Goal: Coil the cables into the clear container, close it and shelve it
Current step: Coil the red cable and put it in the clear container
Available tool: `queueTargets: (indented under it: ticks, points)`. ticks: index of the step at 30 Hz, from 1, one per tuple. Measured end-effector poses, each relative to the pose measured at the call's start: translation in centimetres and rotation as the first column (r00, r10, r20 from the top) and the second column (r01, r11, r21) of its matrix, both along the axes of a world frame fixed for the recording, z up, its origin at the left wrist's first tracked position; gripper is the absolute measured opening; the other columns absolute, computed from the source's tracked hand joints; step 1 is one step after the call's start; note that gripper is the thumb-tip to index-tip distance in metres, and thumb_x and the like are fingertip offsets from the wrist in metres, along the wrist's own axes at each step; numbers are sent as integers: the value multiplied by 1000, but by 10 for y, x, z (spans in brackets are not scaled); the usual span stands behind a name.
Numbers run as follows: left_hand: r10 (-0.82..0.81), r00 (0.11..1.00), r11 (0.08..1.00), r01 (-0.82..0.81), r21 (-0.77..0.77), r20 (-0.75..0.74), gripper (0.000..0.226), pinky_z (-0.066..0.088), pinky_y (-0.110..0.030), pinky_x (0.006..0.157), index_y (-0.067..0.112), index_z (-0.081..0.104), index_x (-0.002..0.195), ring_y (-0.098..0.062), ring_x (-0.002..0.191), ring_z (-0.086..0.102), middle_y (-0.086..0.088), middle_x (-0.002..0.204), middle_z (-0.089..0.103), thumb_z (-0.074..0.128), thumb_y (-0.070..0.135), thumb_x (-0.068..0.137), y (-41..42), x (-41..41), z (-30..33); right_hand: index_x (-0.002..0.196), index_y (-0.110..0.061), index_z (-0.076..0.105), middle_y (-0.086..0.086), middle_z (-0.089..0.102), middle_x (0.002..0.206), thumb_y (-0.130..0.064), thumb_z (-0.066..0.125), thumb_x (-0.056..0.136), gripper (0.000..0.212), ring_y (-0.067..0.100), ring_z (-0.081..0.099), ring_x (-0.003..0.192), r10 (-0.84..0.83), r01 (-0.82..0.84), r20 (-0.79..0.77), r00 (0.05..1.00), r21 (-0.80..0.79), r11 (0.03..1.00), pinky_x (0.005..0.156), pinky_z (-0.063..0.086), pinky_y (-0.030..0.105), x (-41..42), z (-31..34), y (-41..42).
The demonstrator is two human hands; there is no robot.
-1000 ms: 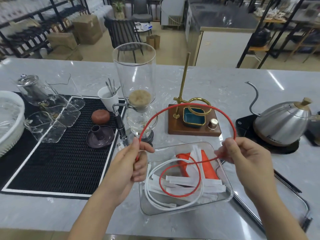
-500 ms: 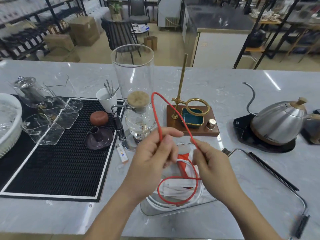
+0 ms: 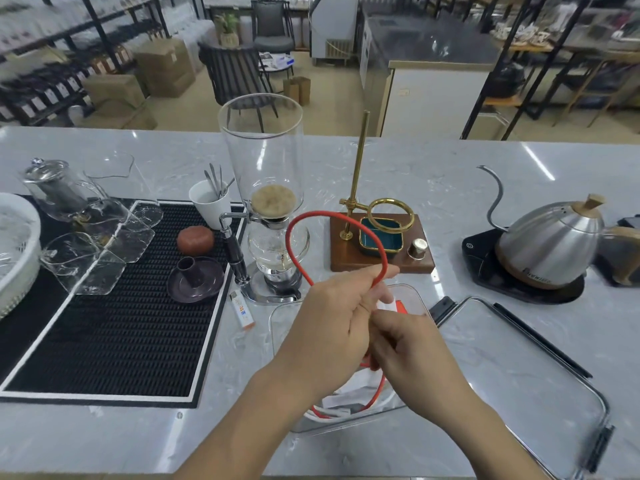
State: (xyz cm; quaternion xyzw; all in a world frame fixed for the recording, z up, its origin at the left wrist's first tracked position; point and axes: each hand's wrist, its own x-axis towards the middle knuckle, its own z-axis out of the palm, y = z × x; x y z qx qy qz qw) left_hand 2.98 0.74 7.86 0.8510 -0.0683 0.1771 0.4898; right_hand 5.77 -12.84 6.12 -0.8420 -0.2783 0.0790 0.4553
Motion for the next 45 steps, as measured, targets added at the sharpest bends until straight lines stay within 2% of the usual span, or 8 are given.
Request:
queueTargets:
  ticks: [4,12,17,21,28,35,40,45]
  points:
    - [46,993,998,-40,52,-112,34,54,-25,82,24,62,123,-5,91,66,9,96,71,39,28,98,2,0,0,70,-47,60,-8,70,67,-11,57,90,42,9,68,65,13,-12,-44,999,22,1000,64,56,29,-3,-1,0]
    - [103,977,842,13,540,-185,6,49,-44,67,25,44,102,-31,84,62,-1,88,67,39,28,101,15,-5,-4,84,-18,45,-2,64,75,2,68,84,30,18,58,64,-6,7,-6,1000,123,992,55,43,17,0,-4,4]
    - [190,970,812,-69,580,-151,38,44,-36,58,30,35,69,-24,72,62,0,69,64,27,52,98,26,-14,4,86,-20,45,-3,57,78,-4,72,83,32,19,55,67,29,-39,80,996,128,991,57,47,27,3,2,5]
    - [257,966,750,-226,622,40,58,34,-27,42,25,21,48,-22,47,56,-2,41,39,31,57,95,42,-18,9,92,-23,50,-10,59,87,-7,72,85,29,5,57,72,23,-42,147,989,128,991,62,45,13,6,0,5]
    - [407,901,754,-425,500,152,62,29,-27,42,20,16,45,-20,35,31,-2,35,24,50,53,85,64,-29,31,89,-16,62,-14,64,80,-17,64,88,2,8,60,78,20,-44,218,976,107,993,70,45,14,17,-6,7]
    - [413,907,883,-421,205,83,63,19,-22,42,13,25,43,-11,40,20,1,41,20,57,48,84,83,-35,46,86,-27,60,-18,66,77,-13,69,89,17,5,66,78,-110,101,159,981,63,993,72,55,27,28,-15,8]
    - [466,875,863,-482,151,130,62,16,-15,42,9,28,41,-11,40,21,7,41,17,63,32,86,83,-39,50,84,-29,53,-13,68,76,-22,66,92,17,3,65,66,-74,72,-10,997,-130,989,58,48,14,26,-18,20]
    - [447,886,881,-460,112,120,64,19,-20,41,8,30,43,-10,40,22,5,41,21,55,44,89,85,-42,53,92,-1,58,16,75,76,-4,60,94,4,29,74,71,30,70,-403,915,233,970,73,62,41,14,-5,37]
